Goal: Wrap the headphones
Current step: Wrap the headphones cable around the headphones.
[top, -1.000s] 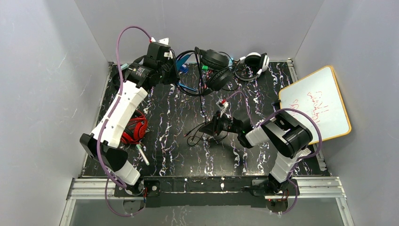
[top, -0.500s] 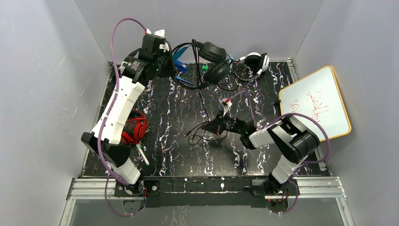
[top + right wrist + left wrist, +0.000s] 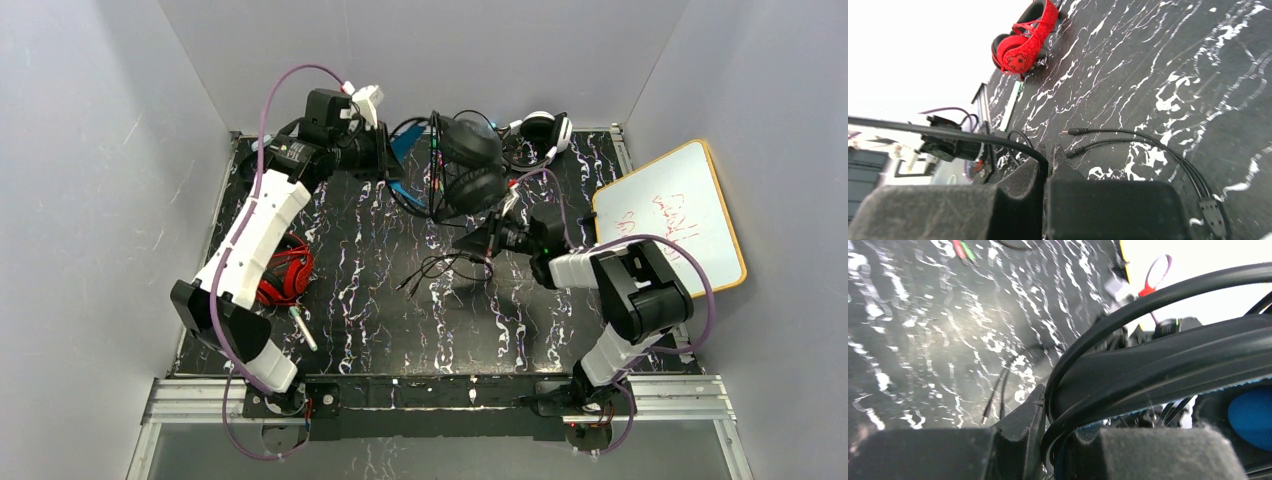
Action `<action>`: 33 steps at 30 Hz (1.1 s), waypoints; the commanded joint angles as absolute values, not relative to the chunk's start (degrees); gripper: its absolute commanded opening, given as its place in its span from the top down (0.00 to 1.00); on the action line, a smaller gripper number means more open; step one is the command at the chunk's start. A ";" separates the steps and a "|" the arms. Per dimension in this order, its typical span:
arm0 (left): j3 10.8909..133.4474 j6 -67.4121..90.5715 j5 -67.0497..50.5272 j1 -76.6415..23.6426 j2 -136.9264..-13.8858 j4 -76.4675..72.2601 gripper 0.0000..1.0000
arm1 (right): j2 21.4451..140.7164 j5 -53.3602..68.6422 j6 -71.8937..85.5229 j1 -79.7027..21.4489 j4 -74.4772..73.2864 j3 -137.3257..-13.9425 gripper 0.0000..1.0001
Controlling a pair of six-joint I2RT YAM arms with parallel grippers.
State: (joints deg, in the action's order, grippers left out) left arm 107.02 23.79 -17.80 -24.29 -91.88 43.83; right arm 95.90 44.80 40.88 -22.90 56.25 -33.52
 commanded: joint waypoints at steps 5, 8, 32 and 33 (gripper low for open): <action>88.82 11.32 -35.32 -24.32 -77.89 36.16 1.00 | 85.03 49.25 43.25 -12.55 32.53 -40.55 0.99; 84.15 0.37 -28.44 -27.34 -75.19 35.65 1.00 | 81.91 44.75 37.19 -12.21 15.86 -45.82 0.99; 67.28 -63.46 6.78 -45.87 -68.98 30.65 1.00 | 87.84 42.13 5.81 -22.70 -46.62 -76.41 0.99; 67.22 -64.53 7.87 -45.92 -69.40 30.75 1.00 | 88.01 41.92 5.32 -22.88 -47.31 -76.91 0.99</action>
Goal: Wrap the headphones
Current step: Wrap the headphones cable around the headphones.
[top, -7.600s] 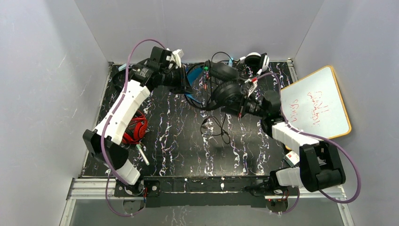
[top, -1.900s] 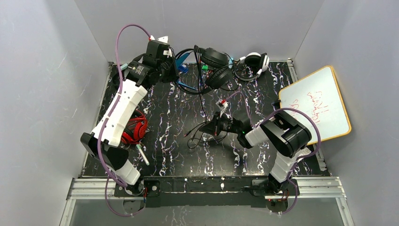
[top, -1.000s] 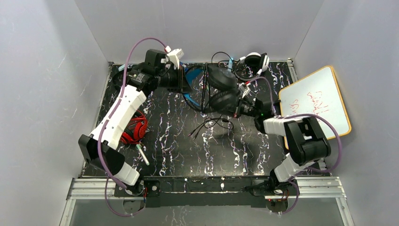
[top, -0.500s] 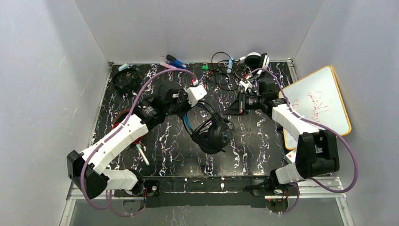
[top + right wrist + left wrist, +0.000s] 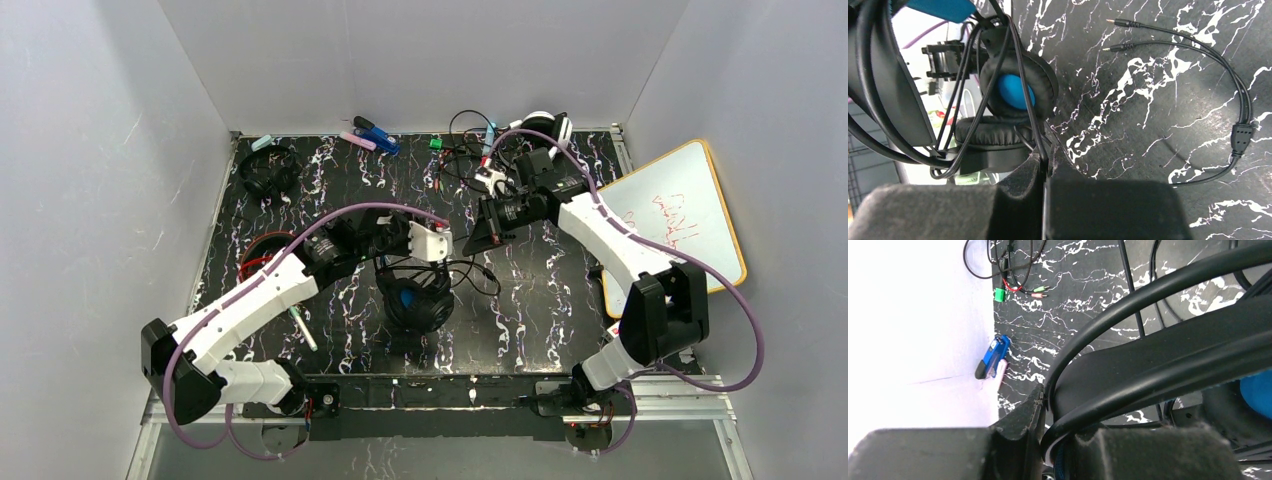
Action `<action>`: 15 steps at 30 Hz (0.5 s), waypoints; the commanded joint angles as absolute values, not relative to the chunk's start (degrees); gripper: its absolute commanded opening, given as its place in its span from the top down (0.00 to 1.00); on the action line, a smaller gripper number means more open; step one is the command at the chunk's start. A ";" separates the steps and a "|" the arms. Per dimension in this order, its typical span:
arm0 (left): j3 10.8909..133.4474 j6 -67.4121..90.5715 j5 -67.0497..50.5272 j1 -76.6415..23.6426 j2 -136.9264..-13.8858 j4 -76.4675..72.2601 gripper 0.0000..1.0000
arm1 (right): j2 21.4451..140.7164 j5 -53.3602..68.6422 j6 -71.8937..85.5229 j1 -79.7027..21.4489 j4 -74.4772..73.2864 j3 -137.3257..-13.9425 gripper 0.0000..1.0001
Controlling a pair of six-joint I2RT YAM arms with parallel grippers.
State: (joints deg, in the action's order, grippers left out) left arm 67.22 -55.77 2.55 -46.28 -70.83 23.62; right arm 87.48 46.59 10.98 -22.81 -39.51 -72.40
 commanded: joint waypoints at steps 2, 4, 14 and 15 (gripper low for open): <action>67.26 -66.21 11.11 -46.09 -70.40 30.81 1.00 | 88.22 42.54 4.42 -23.08 -48.44 -77.67 0.99; 68.15 -66.44 14.94 -46.39 -71.64 30.83 1.00 | 88.36 44.97 3.65 -23.49 -49.27 -78.17 0.99; 69.84 -67.57 22.13 -46.63 -74.72 27.98 1.00 | 90.39 52.46 1.31 -27.91 -50.66 -79.35 0.99; 69.73 -68.17 22.49 -46.59 -74.75 27.33 1.00 | 91.14 51.37 1.01 -28.83 -50.87 -79.36 0.99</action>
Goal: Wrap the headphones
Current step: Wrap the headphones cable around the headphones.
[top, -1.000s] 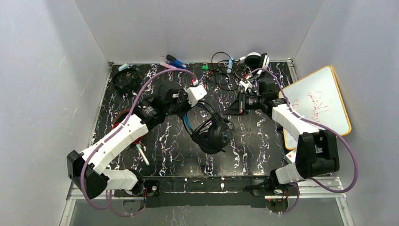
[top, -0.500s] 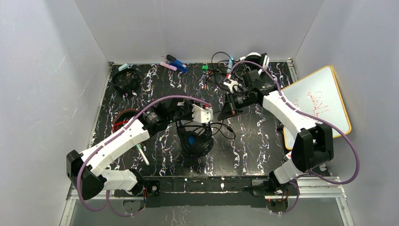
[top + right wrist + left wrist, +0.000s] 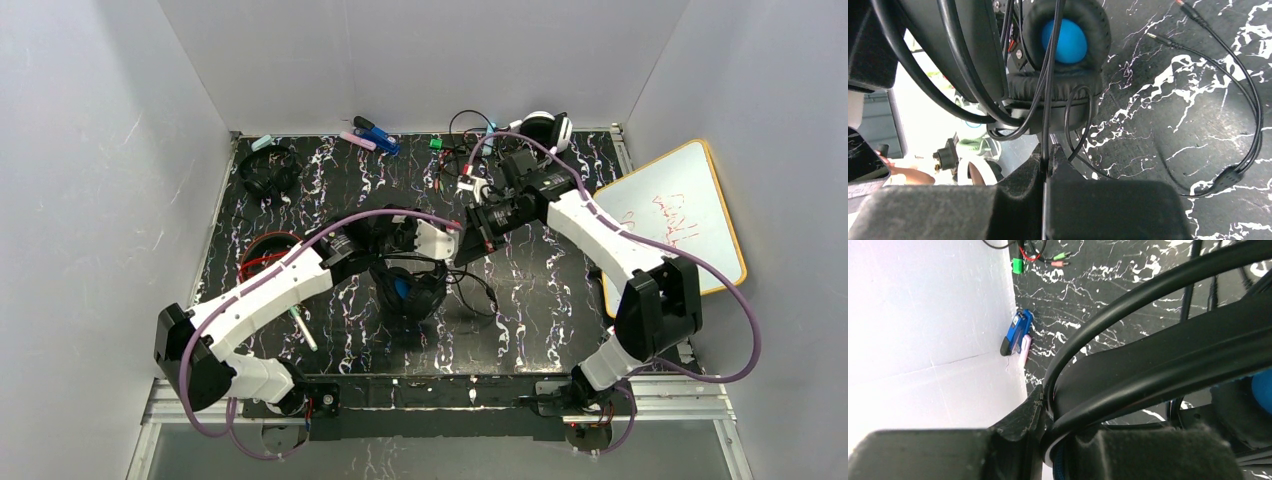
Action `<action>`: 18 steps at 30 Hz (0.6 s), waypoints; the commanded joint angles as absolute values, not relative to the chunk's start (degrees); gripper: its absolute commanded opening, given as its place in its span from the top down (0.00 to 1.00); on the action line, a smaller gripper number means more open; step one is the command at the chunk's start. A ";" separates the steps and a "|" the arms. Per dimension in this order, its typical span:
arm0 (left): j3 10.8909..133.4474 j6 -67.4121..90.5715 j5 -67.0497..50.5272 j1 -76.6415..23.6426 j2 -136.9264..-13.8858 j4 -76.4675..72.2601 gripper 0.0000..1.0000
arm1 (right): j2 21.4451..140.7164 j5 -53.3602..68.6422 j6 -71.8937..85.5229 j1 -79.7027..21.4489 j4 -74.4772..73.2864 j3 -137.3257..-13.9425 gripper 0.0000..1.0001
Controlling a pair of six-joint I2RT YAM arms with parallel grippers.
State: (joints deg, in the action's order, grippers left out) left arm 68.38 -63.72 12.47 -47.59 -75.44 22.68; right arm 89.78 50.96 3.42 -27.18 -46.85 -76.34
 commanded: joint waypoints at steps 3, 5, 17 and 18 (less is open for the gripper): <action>70.05 -69.12 22.79 -46.63 -75.31 26.72 1.00 | 93.65 47.61 0.30 -30.46 -51.81 -79.36 0.99; 70.49 -69.22 24.09 -46.60 -75.72 26.35 1.00 | 94.77 48.51 0.09 -30.66 -52.36 -79.74 0.99; 70.44 -64.86 34.90 -46.49 -79.66 14.64 1.00 | 93.42 69.04 4.17 -30.67 -43.17 -78.05 0.94; 70.01 -63.46 35.18 -46.55 -79.51 13.11 1.00 | 92.86 70.20 6.96 -30.54 -39.72 -77.08 0.93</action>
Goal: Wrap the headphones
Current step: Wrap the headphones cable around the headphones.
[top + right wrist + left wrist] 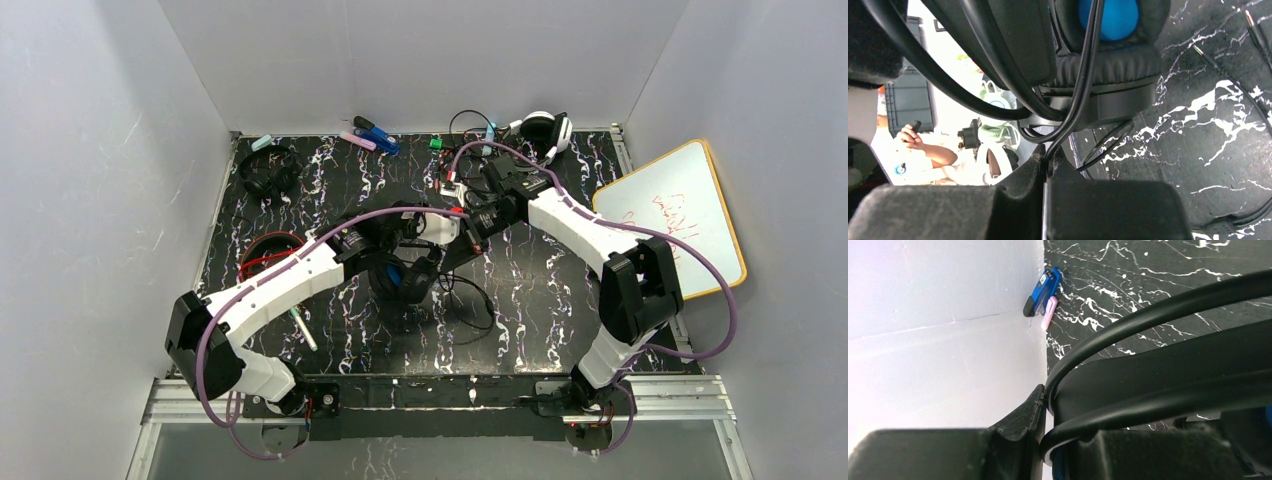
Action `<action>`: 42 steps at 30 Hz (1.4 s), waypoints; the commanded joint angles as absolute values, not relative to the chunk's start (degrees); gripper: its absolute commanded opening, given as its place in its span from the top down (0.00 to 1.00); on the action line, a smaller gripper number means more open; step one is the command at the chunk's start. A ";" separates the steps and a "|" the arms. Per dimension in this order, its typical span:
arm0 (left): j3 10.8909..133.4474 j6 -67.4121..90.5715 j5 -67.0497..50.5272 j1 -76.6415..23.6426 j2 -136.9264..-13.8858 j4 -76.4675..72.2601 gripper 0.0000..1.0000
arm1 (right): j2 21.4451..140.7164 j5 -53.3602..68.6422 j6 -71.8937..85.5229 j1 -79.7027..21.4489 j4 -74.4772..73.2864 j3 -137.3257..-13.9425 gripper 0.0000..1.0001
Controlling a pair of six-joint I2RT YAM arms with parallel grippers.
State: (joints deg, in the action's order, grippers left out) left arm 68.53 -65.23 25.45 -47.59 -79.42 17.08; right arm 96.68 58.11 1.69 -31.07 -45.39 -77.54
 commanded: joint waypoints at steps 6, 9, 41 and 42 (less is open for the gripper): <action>70.21 -52.12 35.62 -46.54 -78.28 8.10 1.00 | 88.17 70.75 29.75 -28.76 -13.27 -65.72 0.91; 69.32 -49.46 34.73 -46.54 -77.80 7.86 1.00 | 85.63 69.54 37.88 -26.24 -2.43 -61.43 0.90; 79.81 -7.10 53.91 -46.49 -84.61 15.20 1.00 | 81.74 65.65 52.16 -24.53 13.85 -55.88 0.81; 81.27 -4.14 54.55 -46.51 -85.27 17.11 1.00 | 81.66 64.96 52.47 -24.52 14.34 -55.51 0.81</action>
